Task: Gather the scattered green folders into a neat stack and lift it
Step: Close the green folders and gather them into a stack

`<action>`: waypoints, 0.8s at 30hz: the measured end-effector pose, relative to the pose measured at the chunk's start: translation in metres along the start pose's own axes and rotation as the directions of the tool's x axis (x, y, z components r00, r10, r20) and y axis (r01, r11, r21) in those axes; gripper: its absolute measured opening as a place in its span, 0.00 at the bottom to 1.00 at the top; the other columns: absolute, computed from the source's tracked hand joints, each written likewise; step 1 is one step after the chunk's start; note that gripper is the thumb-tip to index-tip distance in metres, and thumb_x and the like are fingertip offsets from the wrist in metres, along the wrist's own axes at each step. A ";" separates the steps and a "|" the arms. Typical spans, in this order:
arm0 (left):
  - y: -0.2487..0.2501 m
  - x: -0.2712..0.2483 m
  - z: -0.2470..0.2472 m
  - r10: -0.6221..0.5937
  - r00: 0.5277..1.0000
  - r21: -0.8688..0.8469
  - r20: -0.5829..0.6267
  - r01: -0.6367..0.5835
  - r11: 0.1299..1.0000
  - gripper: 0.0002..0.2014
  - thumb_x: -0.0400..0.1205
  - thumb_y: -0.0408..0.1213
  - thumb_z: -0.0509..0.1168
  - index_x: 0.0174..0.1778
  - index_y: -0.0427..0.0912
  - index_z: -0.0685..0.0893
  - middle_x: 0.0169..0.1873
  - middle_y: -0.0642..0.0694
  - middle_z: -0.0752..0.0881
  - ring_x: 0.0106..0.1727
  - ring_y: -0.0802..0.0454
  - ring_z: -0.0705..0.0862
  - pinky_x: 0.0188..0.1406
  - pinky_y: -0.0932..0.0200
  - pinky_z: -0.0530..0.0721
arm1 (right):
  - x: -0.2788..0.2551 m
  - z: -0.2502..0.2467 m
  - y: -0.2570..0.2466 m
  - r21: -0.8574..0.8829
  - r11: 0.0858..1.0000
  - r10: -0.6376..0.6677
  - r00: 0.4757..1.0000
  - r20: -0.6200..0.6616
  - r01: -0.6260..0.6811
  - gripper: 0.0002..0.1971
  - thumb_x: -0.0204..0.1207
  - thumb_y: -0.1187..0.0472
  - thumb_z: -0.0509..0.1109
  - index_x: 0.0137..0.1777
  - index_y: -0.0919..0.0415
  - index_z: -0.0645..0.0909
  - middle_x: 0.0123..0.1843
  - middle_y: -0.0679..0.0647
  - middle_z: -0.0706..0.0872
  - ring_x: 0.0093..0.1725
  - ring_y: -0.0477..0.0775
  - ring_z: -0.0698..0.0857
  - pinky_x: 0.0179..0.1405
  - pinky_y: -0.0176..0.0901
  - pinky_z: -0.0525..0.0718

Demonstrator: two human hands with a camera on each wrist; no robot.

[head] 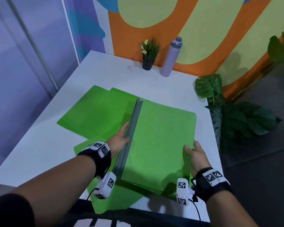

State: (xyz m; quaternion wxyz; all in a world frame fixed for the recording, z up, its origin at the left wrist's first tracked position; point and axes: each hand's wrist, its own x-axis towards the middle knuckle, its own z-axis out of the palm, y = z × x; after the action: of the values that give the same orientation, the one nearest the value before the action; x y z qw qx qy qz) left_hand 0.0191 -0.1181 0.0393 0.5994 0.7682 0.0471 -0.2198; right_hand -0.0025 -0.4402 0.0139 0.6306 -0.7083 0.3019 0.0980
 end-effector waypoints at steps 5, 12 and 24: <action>-0.035 0.011 -0.010 -0.034 0.976 0.530 -0.214 0.145 0.836 0.28 0.79 0.23 0.60 0.75 0.46 0.74 0.73 0.40 0.75 0.67 0.44 0.79 0.63 0.56 0.81 | -0.016 -0.005 -0.010 -0.058 0.996 -0.069 0.994 -0.081 0.065 0.13 0.76 0.60 0.67 0.55 0.41 0.80 0.60 0.64 0.85 0.53 0.65 0.85 0.57 0.62 0.82; -0.048 0.023 0.001 -0.321 0.852 0.235 -0.414 0.441 0.866 0.26 0.73 0.38 0.70 0.68 0.48 0.74 0.59 0.37 0.80 0.44 0.43 0.87 0.30 0.59 0.82 | -0.029 -0.012 -0.010 -0.016 0.996 -0.087 0.979 -0.186 0.086 0.13 0.79 0.70 0.64 0.55 0.51 0.80 0.49 0.63 0.86 0.43 0.61 0.84 0.49 0.59 0.84; -0.012 0.050 -0.007 -0.383 0.850 -0.527 -0.362 0.153 0.836 0.24 0.80 0.24 0.61 0.73 0.40 0.77 0.47 0.44 0.86 0.37 0.53 0.79 0.40 0.55 0.80 | -0.035 -0.017 0.002 0.061 0.993 -0.097 0.988 -0.121 0.105 0.15 0.80 0.70 0.62 0.58 0.50 0.81 0.57 0.65 0.87 0.50 0.62 0.85 0.56 0.57 0.81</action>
State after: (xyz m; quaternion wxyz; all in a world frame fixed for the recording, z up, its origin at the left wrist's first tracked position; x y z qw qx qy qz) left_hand 0.0622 -0.1177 0.0099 0.7043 0.6103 0.3487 -0.1001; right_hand -0.0359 -0.4455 0.0335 0.6392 -0.7057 0.3053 0.0140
